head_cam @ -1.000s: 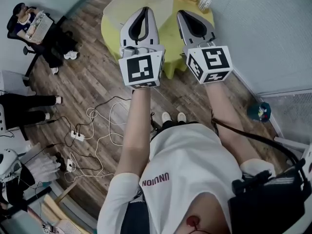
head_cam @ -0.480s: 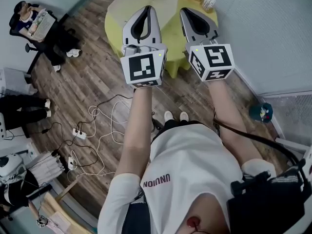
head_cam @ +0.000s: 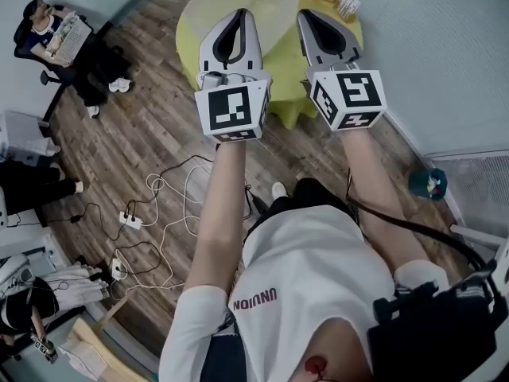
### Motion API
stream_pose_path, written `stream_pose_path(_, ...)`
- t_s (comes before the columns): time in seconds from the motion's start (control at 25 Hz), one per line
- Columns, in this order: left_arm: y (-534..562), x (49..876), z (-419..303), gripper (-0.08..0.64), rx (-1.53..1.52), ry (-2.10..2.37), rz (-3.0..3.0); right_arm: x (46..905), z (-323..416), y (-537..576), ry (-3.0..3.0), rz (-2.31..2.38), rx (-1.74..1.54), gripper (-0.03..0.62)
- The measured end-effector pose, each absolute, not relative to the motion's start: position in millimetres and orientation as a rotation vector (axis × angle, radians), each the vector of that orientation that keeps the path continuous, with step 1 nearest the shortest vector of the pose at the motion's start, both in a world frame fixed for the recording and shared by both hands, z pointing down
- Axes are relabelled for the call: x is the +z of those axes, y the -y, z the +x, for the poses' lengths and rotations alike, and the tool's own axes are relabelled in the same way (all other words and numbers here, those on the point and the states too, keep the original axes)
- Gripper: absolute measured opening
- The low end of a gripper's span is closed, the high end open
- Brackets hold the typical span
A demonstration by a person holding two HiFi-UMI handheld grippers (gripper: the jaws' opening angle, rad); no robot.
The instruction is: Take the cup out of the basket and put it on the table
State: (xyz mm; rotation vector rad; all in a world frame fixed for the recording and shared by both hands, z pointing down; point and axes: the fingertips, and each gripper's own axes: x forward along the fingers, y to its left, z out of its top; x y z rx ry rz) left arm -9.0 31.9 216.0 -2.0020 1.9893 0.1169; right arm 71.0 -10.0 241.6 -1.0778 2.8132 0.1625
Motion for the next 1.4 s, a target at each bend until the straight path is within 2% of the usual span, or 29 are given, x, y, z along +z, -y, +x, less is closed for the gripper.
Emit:
stream_pose_path(0.36,-22,215,-27,0.012,0.113,-1.998,-1.981,250,54,24,-2.821,-1.091,0.153,0.02)
stream_pose_path(1.4,126,236,-126,0.012,0.016,-2.232,-1.847,257,-49,197,-2.959,-0.831,0.057,0.02)
